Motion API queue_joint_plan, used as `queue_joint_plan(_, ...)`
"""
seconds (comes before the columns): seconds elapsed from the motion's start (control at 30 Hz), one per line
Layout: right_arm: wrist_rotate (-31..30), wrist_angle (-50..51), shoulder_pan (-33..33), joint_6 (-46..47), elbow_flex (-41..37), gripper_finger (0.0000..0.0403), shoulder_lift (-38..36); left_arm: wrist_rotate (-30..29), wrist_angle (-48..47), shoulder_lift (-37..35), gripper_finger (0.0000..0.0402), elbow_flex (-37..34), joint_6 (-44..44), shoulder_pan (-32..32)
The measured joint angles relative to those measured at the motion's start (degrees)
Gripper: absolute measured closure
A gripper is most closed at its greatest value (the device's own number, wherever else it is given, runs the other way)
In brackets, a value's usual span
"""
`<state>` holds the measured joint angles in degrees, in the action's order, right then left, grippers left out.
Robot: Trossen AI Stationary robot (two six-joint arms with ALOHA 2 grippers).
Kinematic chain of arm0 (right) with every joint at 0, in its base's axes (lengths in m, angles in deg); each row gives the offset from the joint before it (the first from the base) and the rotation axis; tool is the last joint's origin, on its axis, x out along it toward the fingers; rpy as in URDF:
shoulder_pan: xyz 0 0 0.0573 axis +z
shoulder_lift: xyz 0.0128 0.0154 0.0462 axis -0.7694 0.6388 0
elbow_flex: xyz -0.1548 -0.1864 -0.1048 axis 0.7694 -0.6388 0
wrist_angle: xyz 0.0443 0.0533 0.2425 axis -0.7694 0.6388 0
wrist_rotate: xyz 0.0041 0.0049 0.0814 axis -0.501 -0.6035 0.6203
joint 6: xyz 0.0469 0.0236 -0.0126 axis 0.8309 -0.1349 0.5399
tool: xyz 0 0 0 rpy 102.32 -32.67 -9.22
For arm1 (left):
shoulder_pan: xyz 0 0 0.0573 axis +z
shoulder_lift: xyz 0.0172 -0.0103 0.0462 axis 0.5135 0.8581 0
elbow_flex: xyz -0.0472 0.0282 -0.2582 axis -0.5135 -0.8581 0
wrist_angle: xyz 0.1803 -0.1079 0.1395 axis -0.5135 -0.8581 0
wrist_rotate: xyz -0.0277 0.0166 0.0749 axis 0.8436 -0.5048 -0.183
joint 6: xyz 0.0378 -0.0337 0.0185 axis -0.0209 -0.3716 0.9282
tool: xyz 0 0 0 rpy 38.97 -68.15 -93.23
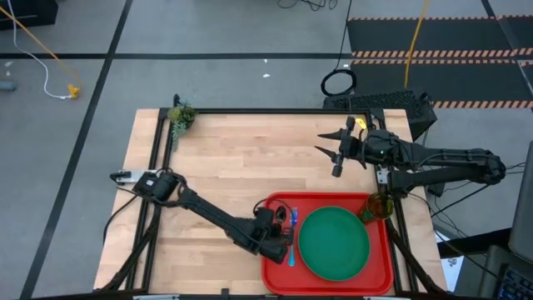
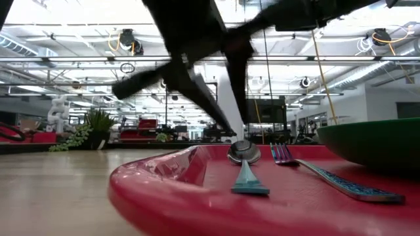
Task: Pick and place plate/cup/fork/spoon on tray
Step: Return to Home Position
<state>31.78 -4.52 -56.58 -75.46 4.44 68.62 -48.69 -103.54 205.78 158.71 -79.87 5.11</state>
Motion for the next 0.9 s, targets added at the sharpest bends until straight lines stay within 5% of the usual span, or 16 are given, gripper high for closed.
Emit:
queue_joint_plan(0.47,8.9,2.4,0.0,4.5,0.0,0.0243,0.0,-2.9,-9.2,-16.9,0.0316,0.0,46.3,7.2)
queue_joint_plan(0.63,9.0,5.0,0.0,4.5,0.0,0.0243,0.2,-4.3,-19.7,-20.1,0.0316,0.0,53.4,11.2)
queue_joint_plan(0.9,9.0,-2.7,-0.1,4.0,-6.5,0.0243,-0.2,-17.5,-28.9,-22.1,0.0316,-2.1,57.5,14.2)
